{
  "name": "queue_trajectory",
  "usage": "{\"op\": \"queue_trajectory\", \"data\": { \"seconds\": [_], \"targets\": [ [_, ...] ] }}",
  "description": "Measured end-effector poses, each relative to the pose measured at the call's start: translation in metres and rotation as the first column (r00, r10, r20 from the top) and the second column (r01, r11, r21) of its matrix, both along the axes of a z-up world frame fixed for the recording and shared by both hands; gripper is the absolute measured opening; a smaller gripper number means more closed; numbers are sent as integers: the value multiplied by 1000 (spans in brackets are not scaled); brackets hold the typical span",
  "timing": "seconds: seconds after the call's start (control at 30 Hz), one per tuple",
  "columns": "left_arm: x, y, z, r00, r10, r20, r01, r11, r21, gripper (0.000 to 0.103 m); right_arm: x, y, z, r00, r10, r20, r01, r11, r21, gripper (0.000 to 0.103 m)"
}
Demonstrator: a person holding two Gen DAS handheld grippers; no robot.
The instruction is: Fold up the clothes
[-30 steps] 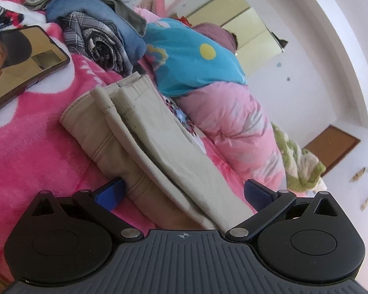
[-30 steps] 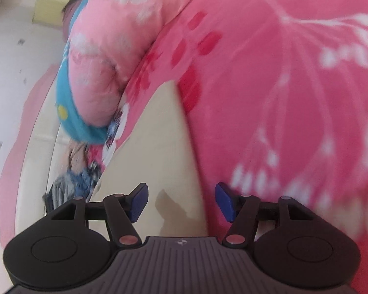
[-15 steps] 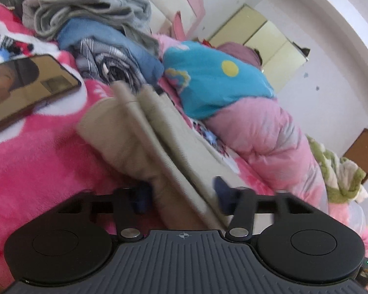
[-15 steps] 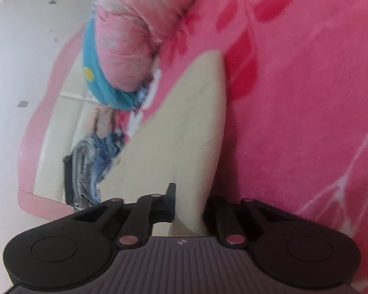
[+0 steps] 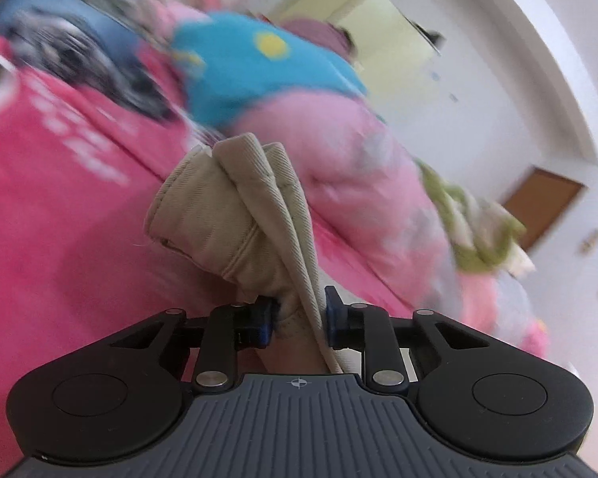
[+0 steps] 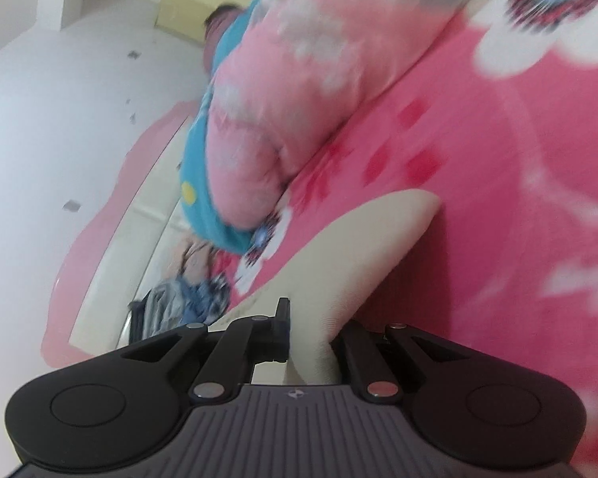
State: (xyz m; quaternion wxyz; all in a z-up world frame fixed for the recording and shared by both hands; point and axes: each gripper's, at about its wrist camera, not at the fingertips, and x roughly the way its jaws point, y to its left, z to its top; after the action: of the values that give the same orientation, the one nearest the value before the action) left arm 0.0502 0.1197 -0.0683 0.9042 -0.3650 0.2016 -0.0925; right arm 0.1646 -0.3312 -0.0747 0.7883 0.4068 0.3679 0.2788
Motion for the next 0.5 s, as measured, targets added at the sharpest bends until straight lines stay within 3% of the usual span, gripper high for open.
{"op": "queue_trajectory", "data": {
  "seconds": [0.17, 0.27, 0.33, 0.4, 0.5],
  "targets": [
    [9, -50, -10, 983, -184, -14, 184, 983, -20, 23, -48, -75, 5, 991, -130, -15, 129, 989, -68, 5],
    [12, -56, -17, 976, -210, -52, 211, 978, 4, 27, -70, -107, -3, 983, -173, -66, 165, 981, -107, 5],
    [9, -47, -18, 970, -227, -89, 229, 973, 7, 36, -74, -115, -21, 974, -163, -159, 149, 984, -94, 10],
    [3, -38, -17, 961, -248, -125, 252, 967, 19, 46, -73, -121, -33, 962, -164, -219, 146, 985, -95, 23],
    [-12, -25, -11, 955, -261, -143, 273, 959, 71, 67, -74, -135, -33, 962, -185, -200, 172, 982, -83, 38]
  ]
}}
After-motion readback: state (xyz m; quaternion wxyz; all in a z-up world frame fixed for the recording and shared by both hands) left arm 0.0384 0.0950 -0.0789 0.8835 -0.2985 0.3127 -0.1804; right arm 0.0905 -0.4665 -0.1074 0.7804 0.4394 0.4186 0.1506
